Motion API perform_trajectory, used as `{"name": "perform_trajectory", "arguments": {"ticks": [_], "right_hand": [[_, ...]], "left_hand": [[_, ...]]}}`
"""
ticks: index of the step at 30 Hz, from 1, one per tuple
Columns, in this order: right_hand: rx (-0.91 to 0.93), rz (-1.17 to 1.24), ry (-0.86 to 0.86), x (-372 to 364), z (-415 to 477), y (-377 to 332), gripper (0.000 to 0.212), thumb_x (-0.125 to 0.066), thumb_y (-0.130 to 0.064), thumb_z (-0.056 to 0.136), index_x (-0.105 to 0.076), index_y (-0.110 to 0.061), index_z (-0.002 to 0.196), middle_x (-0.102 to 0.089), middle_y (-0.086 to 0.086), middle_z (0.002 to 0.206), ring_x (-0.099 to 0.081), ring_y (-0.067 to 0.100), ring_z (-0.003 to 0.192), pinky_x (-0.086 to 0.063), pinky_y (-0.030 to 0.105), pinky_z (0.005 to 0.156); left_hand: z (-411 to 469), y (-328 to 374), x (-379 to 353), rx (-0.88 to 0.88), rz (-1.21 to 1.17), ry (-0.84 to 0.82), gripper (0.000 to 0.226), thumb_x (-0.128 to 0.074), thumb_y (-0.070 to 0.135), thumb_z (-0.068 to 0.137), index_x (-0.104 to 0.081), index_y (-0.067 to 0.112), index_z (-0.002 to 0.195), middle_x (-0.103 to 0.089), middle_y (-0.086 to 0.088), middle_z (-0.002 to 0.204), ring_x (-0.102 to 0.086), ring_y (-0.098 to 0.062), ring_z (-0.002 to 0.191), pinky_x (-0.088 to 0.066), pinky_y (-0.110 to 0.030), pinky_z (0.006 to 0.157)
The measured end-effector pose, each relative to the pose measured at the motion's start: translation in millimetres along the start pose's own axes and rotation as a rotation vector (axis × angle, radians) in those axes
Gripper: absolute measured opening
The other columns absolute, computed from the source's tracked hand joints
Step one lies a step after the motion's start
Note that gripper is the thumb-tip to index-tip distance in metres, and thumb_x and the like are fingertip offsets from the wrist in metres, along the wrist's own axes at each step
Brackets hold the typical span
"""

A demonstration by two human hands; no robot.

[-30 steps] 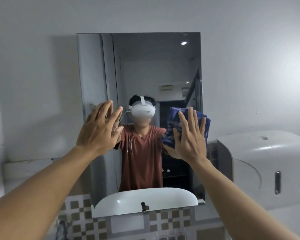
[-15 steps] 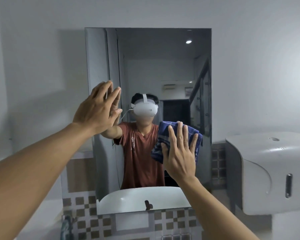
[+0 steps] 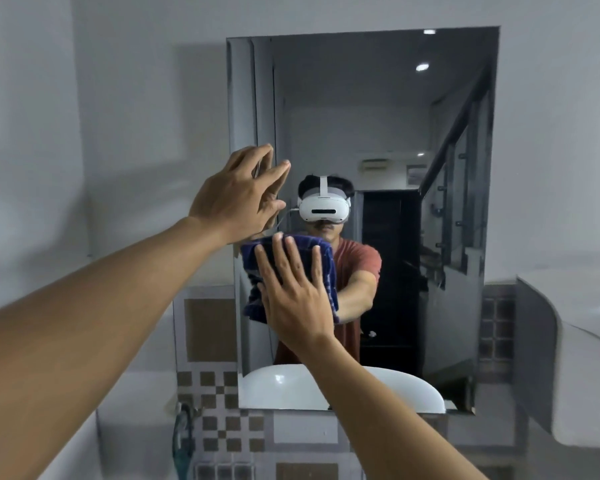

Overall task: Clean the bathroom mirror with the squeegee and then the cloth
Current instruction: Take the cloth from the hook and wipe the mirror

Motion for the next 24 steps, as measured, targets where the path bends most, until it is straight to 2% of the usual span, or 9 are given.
{"name": "perform_trajectory", "arguments": {"ticks": [3, 8, 12, 18, 24], "right_hand": [[0.143, -0.004, -0.073, -14.7, -13.1, -23.8, 0.062, -0.033, -0.034, 0.101, -0.023, -0.013, 0.159, -0.019, 0.015, 0.167, -0.011, 0.029, 0.156, 0.005, 0.056, 0.124], [0.197, -0.024, -0.087, -16.7, -35.7, -21.0, 0.061, -0.042, -0.033, 0.103, -0.025, -0.016, 0.159, -0.018, 0.013, 0.167, -0.008, 0.027, 0.156, 0.001, 0.055, 0.125], [0.098, -0.031, -0.108, -4.4, -57.9, 17.4, 0.06, -0.039, -0.035, 0.104, -0.025, -0.018, 0.159, -0.017, 0.011, 0.168, -0.009, 0.025, 0.156, -0.005, 0.055, 0.125], [0.02, -0.124, -0.101, 23.7, -72.8, 88.2, 0.059, -0.034, -0.04, 0.105, -0.024, -0.022, 0.16, -0.015, 0.012, 0.167, -0.012, 0.027, 0.156, 0.003, 0.054, 0.125], [-0.119, -0.134, -0.004, 57.6, -54.8, 151.6, 0.063, -0.047, -0.036, 0.1, -0.029, -0.02, 0.159, -0.019, 0.013, 0.167, -0.015, 0.028, 0.155, -0.006, 0.057, 0.125]], "left_hand": [[-0.3, 0.6, -0.8, 0.007, -0.006, 0.007, 0.064, -0.062, 0.043, 0.093, -0.042, 0.022, 0.151, -0.035, -0.012, 0.155, -0.031, -0.031, 0.145, -0.057, -0.054, 0.089], [-15.3, 3.8, -5.4, 0.06, -0.04, 0.054, 0.061, -0.06, 0.039, 0.095, -0.043, 0.021, 0.151, -0.034, -0.014, 0.156, -0.031, -0.031, 0.145, -0.054, -0.048, 0.098], [-45.7, 15.2, -18.3, 0.17, -0.162, 0.106, 0.055, -0.06, 0.034, 0.096, -0.048, 0.018, 0.147, -0.039, -0.014, 0.152, -0.034, -0.031, 0.142, -0.056, -0.047, 0.094], [-61.1, 32.8, -39.1, 0.174, -0.163, 0.073, 0.063, -0.063, 0.038, 0.093, -0.045, 0.018, 0.15, -0.031, -0.018, 0.158, -0.028, -0.037, 0.146, -0.043, -0.053, 0.11], [-62.0, 31.7, -43.9, 0.177, -0.137, 0.044, 0.072, -0.064, 0.043, 0.09, -0.039, 0.019, 0.153, -0.025, -0.017, 0.16, -0.022, -0.036, 0.149, -0.041, -0.055, 0.112]]}}
Point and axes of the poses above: each hand's wrist, its own z-axis towards the middle knuckle, its own x-axis out of the back of the hand, y = z × x, the point moved 8 cm from there along z, towards the middle knuckle
